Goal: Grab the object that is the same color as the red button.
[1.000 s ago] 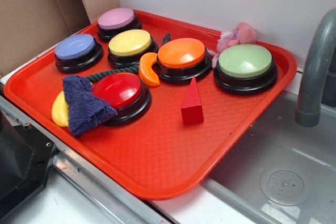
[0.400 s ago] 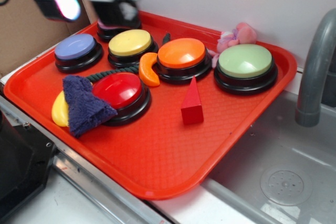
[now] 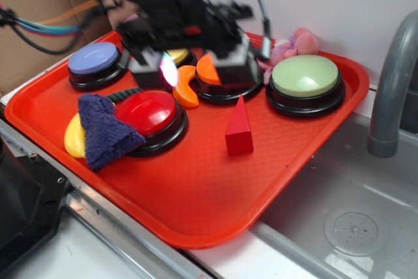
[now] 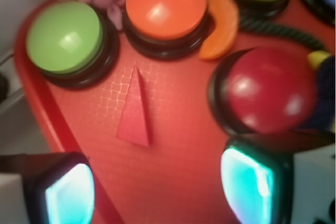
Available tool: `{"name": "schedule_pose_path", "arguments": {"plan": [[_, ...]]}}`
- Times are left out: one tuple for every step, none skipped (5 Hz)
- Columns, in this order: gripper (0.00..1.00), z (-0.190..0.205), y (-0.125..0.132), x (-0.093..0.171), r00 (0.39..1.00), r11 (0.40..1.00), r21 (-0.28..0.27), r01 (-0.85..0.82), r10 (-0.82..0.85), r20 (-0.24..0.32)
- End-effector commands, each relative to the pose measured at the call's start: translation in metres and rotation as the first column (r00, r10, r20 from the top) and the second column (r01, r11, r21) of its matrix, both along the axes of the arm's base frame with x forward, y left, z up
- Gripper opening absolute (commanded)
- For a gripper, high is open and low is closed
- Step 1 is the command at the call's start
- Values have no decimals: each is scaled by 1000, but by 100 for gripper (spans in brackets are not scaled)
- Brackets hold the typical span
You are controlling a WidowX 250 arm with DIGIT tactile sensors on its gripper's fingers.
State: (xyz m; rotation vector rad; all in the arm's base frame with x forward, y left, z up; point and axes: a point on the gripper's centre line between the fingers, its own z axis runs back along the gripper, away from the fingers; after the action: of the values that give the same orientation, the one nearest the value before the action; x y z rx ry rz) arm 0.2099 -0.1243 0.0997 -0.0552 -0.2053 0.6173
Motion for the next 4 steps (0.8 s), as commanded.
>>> {"name": "schedule_pose_path", "arguments": {"plan": [[100,-45,2,40,995,995,10,-95,95,10],[100,-67,6,44,994,994,19,-108,109,-12],[100,-74,9,44,996,996,14,-90,90,-18],[4,-72,9,43,995,996,12,-93,92,27]]}}
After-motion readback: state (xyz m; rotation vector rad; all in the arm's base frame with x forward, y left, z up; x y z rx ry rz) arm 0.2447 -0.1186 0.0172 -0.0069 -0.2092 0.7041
